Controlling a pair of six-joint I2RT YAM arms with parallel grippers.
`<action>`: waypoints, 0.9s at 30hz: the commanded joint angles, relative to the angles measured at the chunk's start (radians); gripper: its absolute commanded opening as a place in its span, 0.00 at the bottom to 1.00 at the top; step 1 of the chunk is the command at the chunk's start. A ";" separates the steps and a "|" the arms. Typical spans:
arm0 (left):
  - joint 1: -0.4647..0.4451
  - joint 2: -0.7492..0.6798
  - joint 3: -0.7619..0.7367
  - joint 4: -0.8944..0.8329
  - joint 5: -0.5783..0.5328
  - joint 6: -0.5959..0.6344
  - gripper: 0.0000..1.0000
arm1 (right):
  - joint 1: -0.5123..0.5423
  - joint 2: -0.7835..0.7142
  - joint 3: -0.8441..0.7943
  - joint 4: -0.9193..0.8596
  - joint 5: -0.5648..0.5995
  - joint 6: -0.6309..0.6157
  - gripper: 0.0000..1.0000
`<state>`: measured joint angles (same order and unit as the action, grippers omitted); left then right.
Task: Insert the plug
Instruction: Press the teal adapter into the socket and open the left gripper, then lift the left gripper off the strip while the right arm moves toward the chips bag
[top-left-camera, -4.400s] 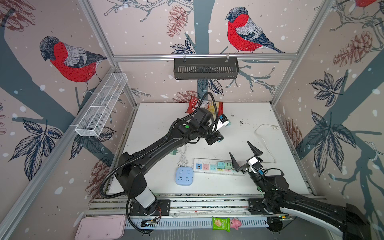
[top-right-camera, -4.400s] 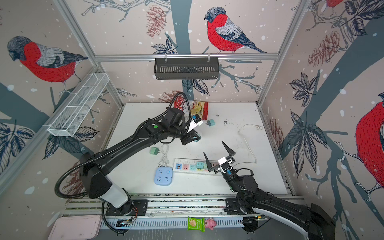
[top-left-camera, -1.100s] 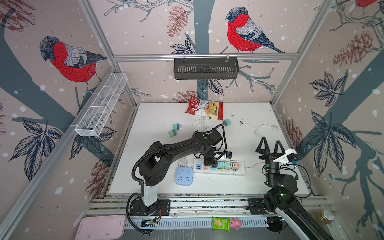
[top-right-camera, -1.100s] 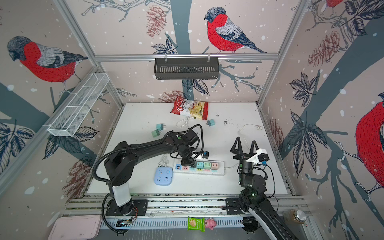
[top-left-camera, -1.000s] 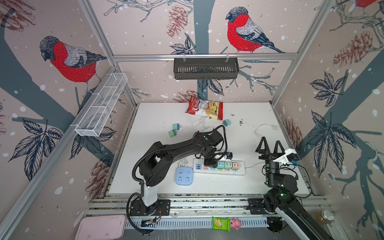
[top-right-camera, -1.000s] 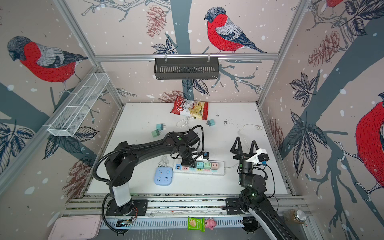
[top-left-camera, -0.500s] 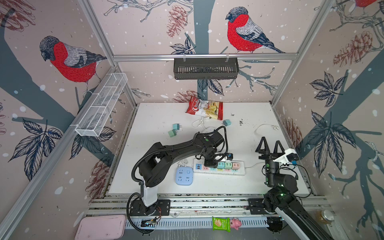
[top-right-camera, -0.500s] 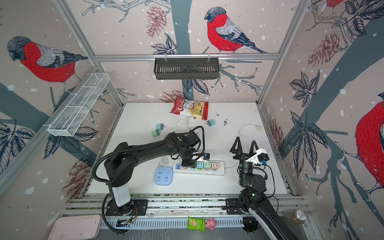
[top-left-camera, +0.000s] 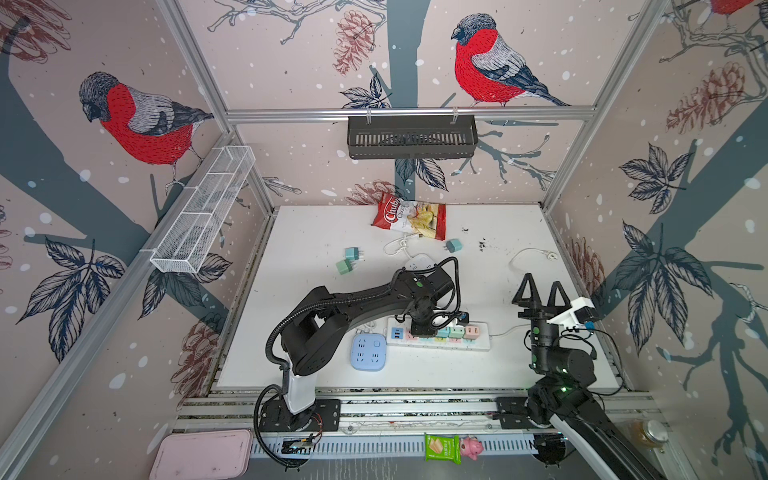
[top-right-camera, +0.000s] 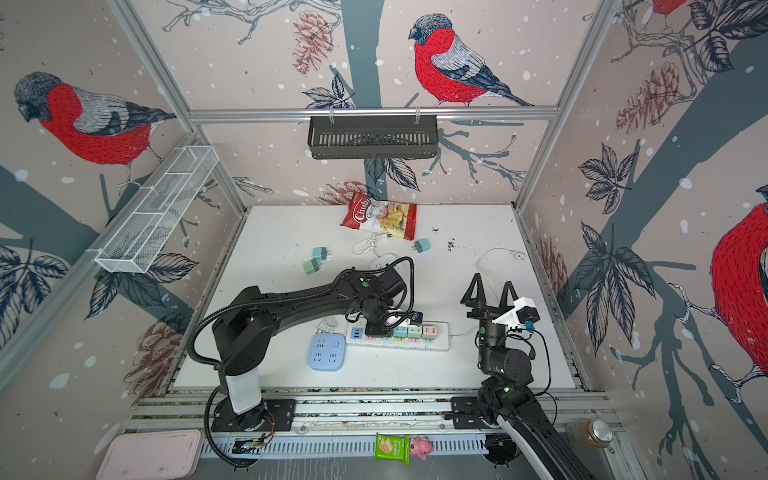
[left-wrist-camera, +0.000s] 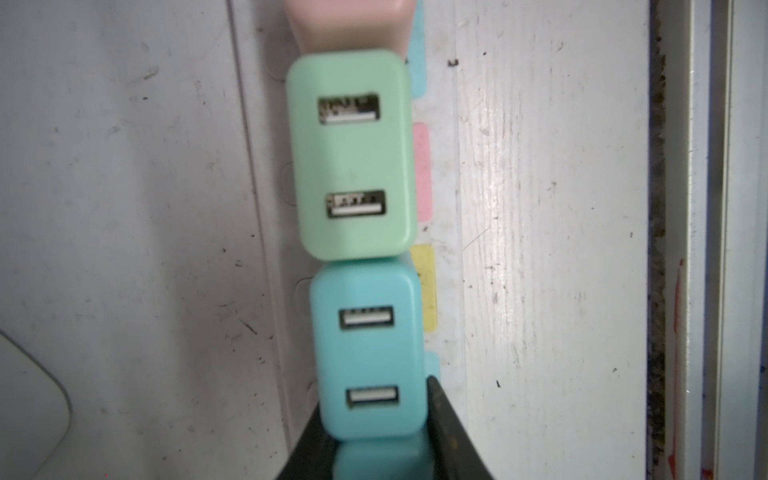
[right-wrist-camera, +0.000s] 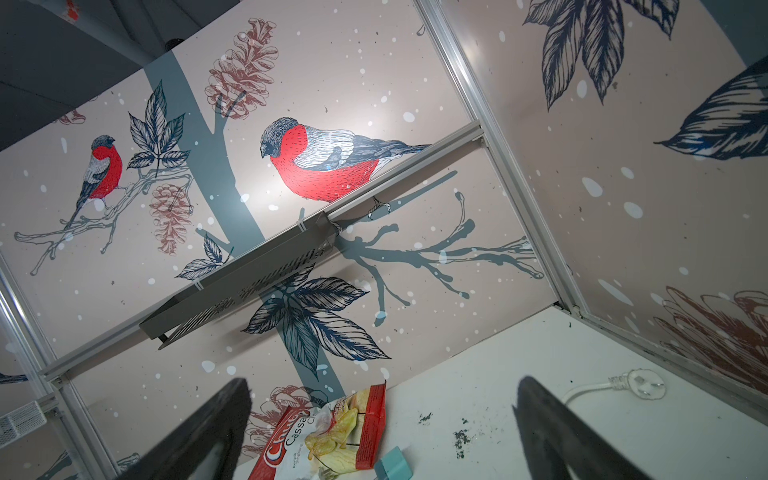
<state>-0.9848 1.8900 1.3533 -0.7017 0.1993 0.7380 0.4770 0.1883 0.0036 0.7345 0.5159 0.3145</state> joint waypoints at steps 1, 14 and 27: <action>-0.004 -0.006 -0.021 -0.057 -0.017 0.017 0.98 | -0.002 0.001 -0.208 0.009 -0.002 0.009 1.00; 0.015 -0.247 -0.082 0.149 0.083 -0.010 0.99 | -0.009 0.000 -0.199 0.004 0.000 0.028 0.99; 0.056 -0.351 -0.052 0.455 -0.386 -0.393 0.99 | -0.005 0.072 0.010 -0.150 -0.024 0.210 1.00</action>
<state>-0.9382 1.5528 1.2816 -0.3649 0.0051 0.4942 0.4694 0.2317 0.0036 0.6861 0.3958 0.3862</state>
